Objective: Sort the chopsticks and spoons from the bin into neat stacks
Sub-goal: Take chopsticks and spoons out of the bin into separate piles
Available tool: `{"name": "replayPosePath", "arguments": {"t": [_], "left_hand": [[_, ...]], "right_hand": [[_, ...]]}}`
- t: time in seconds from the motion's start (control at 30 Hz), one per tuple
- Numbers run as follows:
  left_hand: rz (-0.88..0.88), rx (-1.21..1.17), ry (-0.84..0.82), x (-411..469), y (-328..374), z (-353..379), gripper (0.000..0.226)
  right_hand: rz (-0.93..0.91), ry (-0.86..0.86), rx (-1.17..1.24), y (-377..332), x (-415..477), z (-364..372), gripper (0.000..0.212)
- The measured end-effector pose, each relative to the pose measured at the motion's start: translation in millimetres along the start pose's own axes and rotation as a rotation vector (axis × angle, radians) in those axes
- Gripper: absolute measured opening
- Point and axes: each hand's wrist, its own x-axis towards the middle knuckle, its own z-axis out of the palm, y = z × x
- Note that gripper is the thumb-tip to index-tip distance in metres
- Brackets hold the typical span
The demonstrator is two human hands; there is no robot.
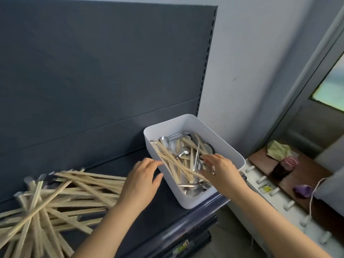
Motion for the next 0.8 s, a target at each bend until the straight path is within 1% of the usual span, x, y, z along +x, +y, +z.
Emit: {"name": "replayPosePath", "arguments": {"t": [0.07, 0.17, 0.33, 0.43, 0.6, 0.7, 0.8], "left_hand": [[-0.013, -0.017, -0.004, 27, 0, 8, 0.036], [0.014, -0.014, -0.070, 63, 3, 19, 0.037], [0.052, 0.057, -0.201, 104, 6, 44, 0.040], [0.032, 0.176, -0.274, 114, 6, 55, 0.040], [-0.077, 0.400, -0.340, 126, 8, 64, 0.044], [-0.191, 0.481, -0.398, 131, 11, 69, 0.052], [-0.310, 0.550, -0.461, 135, 18, 73, 0.063]], "right_hand": [[0.001, -0.071, -0.018, 6, 30, 6, 0.050], [0.025, -0.150, -0.063, 19, 65, 7, 0.053], [0.072, -0.203, -0.101, 44, 103, 8, 0.052], [0.085, -0.223, -0.129, 52, 122, 10, 0.050], [0.014, -0.235, -0.144, 63, 153, 16, 0.046], [-0.047, -0.270, -0.109, 68, 166, 20, 0.048], [-0.138, -0.316, -0.086, 73, 181, 22, 0.038]]}}
